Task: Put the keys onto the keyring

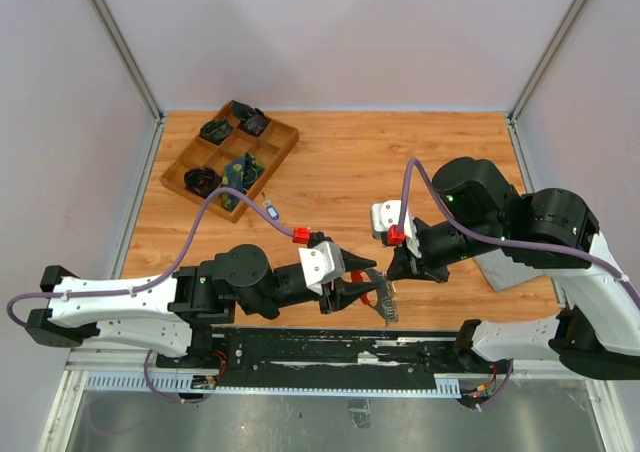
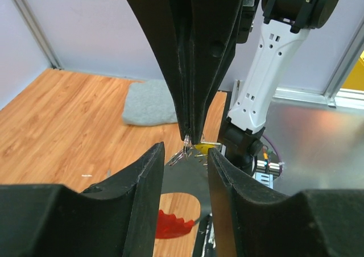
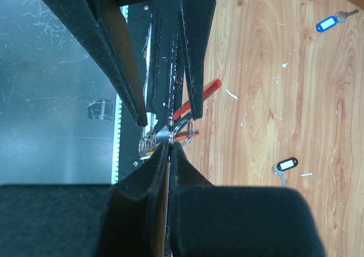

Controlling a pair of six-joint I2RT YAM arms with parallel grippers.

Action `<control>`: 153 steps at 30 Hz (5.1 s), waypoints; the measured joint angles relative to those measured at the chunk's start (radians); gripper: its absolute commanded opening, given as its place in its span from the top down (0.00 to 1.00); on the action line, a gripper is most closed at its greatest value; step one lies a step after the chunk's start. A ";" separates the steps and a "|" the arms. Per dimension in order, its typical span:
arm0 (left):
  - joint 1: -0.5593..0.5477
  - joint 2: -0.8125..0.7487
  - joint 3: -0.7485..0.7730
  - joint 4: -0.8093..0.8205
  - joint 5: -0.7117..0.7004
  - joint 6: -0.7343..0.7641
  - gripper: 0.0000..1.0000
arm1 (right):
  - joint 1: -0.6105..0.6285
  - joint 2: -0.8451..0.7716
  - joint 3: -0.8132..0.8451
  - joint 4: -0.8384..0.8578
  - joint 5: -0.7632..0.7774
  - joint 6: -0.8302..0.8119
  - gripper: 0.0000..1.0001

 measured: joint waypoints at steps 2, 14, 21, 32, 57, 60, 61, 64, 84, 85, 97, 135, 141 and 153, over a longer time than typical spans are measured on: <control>0.000 0.008 0.005 0.001 0.000 0.000 0.63 | 0.000 -0.004 0.000 0.002 -0.003 0.000 0.99; 0.000 0.039 0.033 0.002 0.009 0.002 0.79 | 0.008 -0.021 0.000 0.017 -0.019 0.000 0.99; 0.000 0.044 0.045 0.002 0.023 0.004 0.79 | 0.008 -0.017 0.002 0.017 -0.026 0.000 0.99; 0.000 0.044 0.047 0.001 0.024 0.003 0.80 | 0.008 -0.021 0.008 0.034 -0.024 0.000 0.99; 0.000 0.036 0.051 -0.008 -0.050 -0.001 1.00 | 0.008 -0.117 0.004 0.185 0.025 0.051 0.59; 0.000 -0.001 0.018 0.005 -0.073 -0.010 0.99 | 0.008 -0.188 -0.039 0.282 0.097 0.101 0.58; 0.000 -0.020 0.001 0.013 -0.083 -0.013 0.99 | 0.008 -0.214 -0.064 0.319 0.121 0.122 0.58; 0.000 -0.086 -0.059 0.056 -0.122 -0.027 0.99 | 0.008 -0.281 -0.120 0.386 0.182 0.186 0.59; 0.065 -0.239 -0.187 0.224 0.036 -0.102 0.99 | 0.008 -0.245 -0.349 0.660 -0.022 0.268 0.64; 0.065 -0.237 -0.187 0.224 0.046 -0.103 1.00 | 0.008 -0.247 -0.351 0.667 -0.032 0.268 0.65; 0.065 -0.214 -0.187 0.224 0.109 -0.106 0.99 | 0.008 -0.226 -0.360 0.697 -0.137 0.268 0.69; 0.065 -0.219 -0.183 0.224 0.140 -0.108 0.75 | 0.008 -0.220 -0.405 0.695 -0.155 0.269 0.99; 0.066 -0.184 -0.121 0.175 0.150 -0.102 0.61 | 0.008 -0.167 -0.302 0.520 -0.099 0.239 0.99; 0.066 -0.100 -0.032 0.027 0.131 -0.059 0.36 | 0.008 0.048 -0.006 0.047 0.040 0.152 0.99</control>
